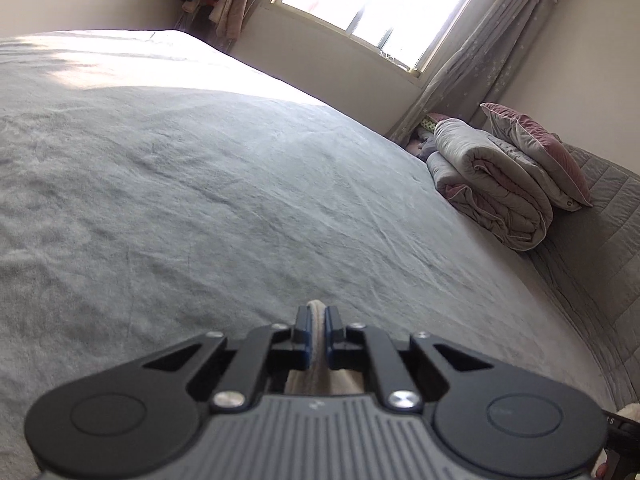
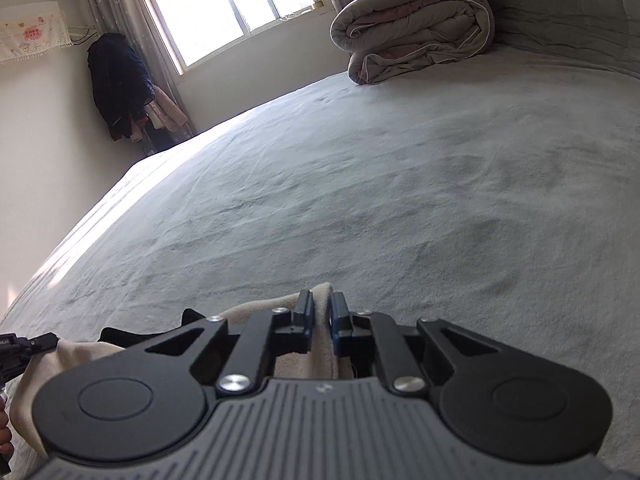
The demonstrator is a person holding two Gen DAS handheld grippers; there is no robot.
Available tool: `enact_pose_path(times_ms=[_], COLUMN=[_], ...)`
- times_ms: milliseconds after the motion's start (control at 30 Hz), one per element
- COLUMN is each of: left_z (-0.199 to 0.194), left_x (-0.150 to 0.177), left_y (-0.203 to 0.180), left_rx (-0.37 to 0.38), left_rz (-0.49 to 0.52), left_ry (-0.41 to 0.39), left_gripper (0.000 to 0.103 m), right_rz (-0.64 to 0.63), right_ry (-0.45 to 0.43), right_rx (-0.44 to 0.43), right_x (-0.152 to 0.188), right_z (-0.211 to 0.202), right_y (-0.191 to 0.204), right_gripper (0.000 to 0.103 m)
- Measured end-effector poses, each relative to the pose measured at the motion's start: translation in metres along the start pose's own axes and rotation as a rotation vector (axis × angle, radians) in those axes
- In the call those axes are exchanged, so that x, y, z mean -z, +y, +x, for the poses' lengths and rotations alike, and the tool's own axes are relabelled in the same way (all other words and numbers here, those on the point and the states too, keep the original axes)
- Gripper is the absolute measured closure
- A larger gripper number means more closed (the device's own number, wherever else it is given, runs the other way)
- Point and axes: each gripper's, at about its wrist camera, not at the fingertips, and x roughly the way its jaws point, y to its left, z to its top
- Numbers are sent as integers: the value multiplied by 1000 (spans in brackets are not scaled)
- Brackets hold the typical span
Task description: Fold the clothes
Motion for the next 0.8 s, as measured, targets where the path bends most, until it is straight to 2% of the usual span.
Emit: enact_pose_path(times_ms=[133, 267, 400, 533, 633, 700, 733, 800], left_z=[-17, -18, -2, 28, 33, 32, 30, 23], left_x=[2, 8, 14, 23, 25, 23, 23, 21], left_y=[-3, 1, 2, 4, 5, 3, 1, -2], left_rx=[10, -30, -95, -203, -228, -240, -244, -256], left_rz=[2, -32, -18, 25, 26, 35, 36, 34], left_ry=[-123, -178, -141, -18, 2, 15, 17, 15], left_gripper=[97, 97, 97, 96, 92, 87, 84, 60], right_rz=[-26, -54, -95, -157, -160, -143, -135, -116], right_ry=[-97, -160, -147, -41, -1, 4, 8, 21], right_rx=[24, 48, 69, 100, 92, 71, 65, 55], right_x=[0, 1, 1, 9, 13, 11, 9, 5], right_z=[-10, -12, -3, 20, 28, 23, 20, 14], right_y=[7, 11, 14, 13, 7, 5, 4, 3], right_gripper=[96, 96, 96, 96, 94, 85, 85, 83])
